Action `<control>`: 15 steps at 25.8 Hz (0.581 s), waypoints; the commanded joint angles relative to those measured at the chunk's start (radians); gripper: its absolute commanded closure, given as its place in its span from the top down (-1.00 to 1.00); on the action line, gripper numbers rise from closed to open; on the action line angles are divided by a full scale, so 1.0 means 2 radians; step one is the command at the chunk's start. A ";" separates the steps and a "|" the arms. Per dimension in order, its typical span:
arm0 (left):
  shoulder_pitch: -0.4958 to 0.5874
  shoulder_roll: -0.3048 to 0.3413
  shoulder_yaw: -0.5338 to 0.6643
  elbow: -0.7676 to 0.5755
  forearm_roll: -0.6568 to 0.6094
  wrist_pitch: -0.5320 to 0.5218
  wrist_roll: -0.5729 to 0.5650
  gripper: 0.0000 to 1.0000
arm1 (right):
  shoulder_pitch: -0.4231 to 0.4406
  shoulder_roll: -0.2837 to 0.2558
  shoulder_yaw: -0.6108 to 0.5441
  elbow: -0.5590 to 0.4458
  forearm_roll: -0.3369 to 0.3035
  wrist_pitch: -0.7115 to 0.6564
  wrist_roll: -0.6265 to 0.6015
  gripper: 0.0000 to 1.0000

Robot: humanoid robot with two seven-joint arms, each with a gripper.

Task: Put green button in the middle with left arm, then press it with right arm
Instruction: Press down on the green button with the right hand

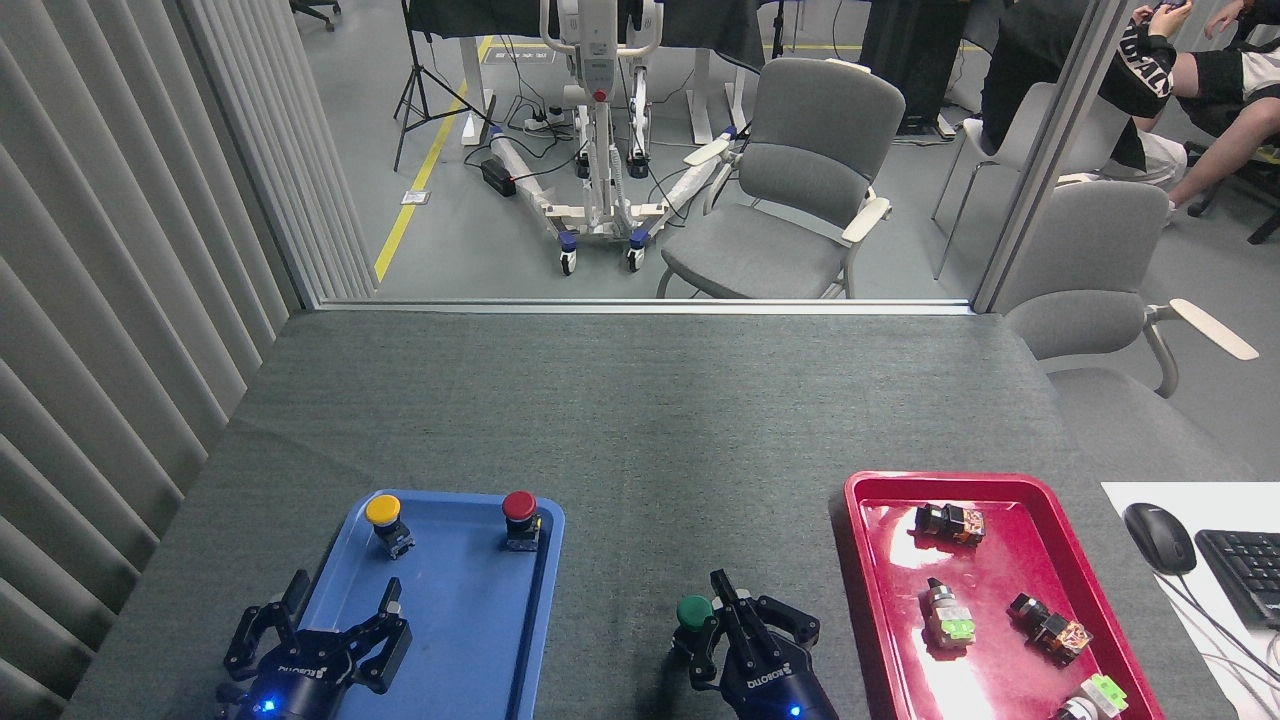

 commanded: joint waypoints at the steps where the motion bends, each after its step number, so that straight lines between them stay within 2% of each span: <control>1: 0.005 -0.001 0.001 -0.001 0.003 -0.001 0.001 0.99 | -0.010 0.002 0.001 0.031 0.014 0.000 0.001 -1.00; 5: 0.018 -0.002 0.001 -0.010 0.010 -0.003 0.001 0.99 | -0.017 0.004 0.002 0.057 0.019 -0.001 -0.001 -1.00; 15: 0.019 -0.004 0.002 -0.013 0.011 -0.002 0.001 0.99 | -0.016 0.004 0.011 0.069 0.013 -0.003 -0.001 -1.00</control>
